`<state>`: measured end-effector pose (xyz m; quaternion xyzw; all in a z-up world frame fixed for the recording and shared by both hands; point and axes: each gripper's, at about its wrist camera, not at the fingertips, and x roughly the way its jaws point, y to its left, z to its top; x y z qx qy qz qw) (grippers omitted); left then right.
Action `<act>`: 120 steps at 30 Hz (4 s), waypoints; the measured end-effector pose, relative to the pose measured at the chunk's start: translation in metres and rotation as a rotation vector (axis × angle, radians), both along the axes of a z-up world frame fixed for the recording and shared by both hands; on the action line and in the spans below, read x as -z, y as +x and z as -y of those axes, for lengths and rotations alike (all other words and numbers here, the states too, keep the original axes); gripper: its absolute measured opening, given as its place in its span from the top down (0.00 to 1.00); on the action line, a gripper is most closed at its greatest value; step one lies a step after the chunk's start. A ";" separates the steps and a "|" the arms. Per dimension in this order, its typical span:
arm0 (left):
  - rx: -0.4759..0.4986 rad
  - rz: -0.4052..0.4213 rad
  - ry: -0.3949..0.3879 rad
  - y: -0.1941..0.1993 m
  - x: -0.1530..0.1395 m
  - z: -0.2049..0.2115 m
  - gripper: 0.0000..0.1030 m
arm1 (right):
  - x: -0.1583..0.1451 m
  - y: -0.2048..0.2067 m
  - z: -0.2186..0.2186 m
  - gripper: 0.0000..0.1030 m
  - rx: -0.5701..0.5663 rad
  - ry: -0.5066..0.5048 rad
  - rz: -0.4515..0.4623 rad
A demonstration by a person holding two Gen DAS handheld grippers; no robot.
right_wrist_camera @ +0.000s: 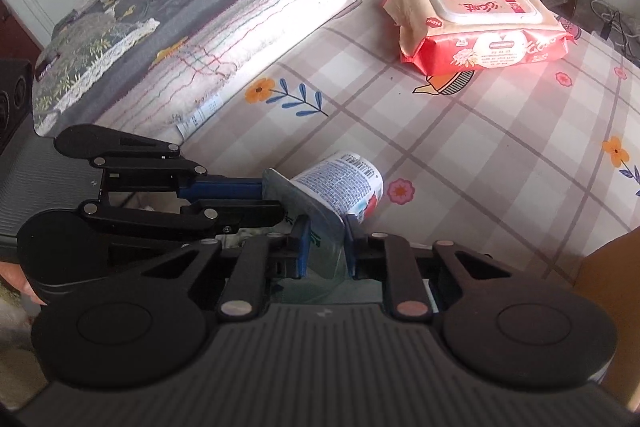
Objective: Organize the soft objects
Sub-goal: 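Grasp the white yogurt cup on the bed with the right gripper, then carry the yogurt cup over the cardboard box with the right gripper, then lower the yogurt cup into the box and open the right gripper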
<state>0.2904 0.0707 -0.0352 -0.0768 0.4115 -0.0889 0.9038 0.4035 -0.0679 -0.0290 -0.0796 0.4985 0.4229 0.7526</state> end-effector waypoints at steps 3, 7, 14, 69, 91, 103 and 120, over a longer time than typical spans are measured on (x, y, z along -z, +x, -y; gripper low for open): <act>-0.027 -0.005 -0.026 0.005 -0.006 -0.004 0.87 | -0.001 0.011 0.005 0.84 0.065 0.063 -0.055; -0.044 0.020 -0.018 0.006 -0.019 -0.003 0.87 | -0.007 0.018 0.013 0.84 0.117 0.135 -0.087; -0.060 0.089 -0.019 -0.001 -0.054 -0.002 0.87 | -0.029 0.023 0.029 0.84 0.177 0.259 -0.140; 0.406 -0.113 -0.058 -0.097 -0.051 0.267 0.83 | 0.016 -0.169 0.377 0.74 0.705 0.315 -0.492; 0.189 0.003 -0.079 -0.133 -0.079 0.156 0.71 | -0.002 -0.148 0.292 0.48 0.554 0.091 -0.238; 0.166 -0.006 -0.122 -0.139 -0.073 0.127 0.68 | 0.009 -0.140 0.242 0.53 0.498 -0.113 -0.169; 0.189 -0.014 -0.147 -0.135 -0.067 0.129 0.68 | -0.014 -0.161 0.299 0.78 0.598 -0.070 -0.145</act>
